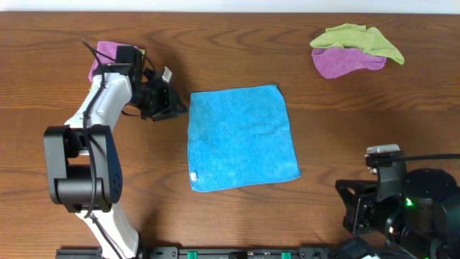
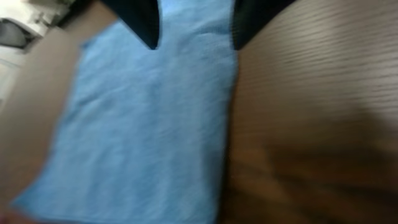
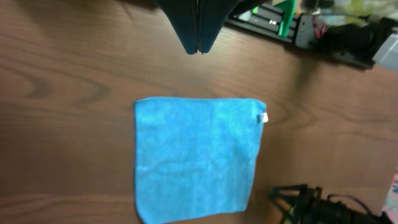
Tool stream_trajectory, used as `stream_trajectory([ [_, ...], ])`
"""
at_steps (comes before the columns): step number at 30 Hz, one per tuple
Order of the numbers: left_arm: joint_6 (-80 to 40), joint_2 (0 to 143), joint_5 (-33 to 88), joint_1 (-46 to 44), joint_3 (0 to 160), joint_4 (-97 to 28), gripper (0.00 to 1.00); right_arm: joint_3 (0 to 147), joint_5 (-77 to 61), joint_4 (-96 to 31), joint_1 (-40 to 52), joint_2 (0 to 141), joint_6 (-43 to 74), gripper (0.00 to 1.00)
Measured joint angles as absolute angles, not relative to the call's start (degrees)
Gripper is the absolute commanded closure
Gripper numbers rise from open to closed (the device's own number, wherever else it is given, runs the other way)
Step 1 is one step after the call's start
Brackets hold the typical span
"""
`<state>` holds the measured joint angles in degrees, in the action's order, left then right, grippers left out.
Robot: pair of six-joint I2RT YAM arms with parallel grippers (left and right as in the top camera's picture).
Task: Fold the cloth
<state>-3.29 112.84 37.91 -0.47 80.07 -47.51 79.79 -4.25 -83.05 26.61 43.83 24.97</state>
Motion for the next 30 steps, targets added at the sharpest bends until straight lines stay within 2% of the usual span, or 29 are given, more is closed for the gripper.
stream_trajectory([
  [2, -2.7, 112.8, 34.7, -1.6, 80.1, -49.5, 0.9, 79.5, -2.6, -82.4, 26.6, 43.8, 25.0, 0.99],
  [4, -2.9, 112.8, 31.9, -2.8, 80.1, -51.2, 0.94, 78.3, -1.3, -80.9, 26.6, 43.8, 25.0, 0.98],
  [13, -6.1, 112.8, 22.1, -8.9, 79.4, -52.8, 0.94, 68.4, 0.5, -72.5, 26.6, 44.9, 25.0, 0.98],
  [24, -15.9, 112.8, 8.8, -15.8, 79.0, -41.7, 0.94, 67.7, 0.5, -72.1, 26.6, 46.3, 25.0, 0.98],
  [30, -19.0, 112.8, 6.0, -16.5, 79.0, -38.1, 0.94, 67.7, 0.5, -72.1, 26.6, 46.4, 25.0, 0.98],
])
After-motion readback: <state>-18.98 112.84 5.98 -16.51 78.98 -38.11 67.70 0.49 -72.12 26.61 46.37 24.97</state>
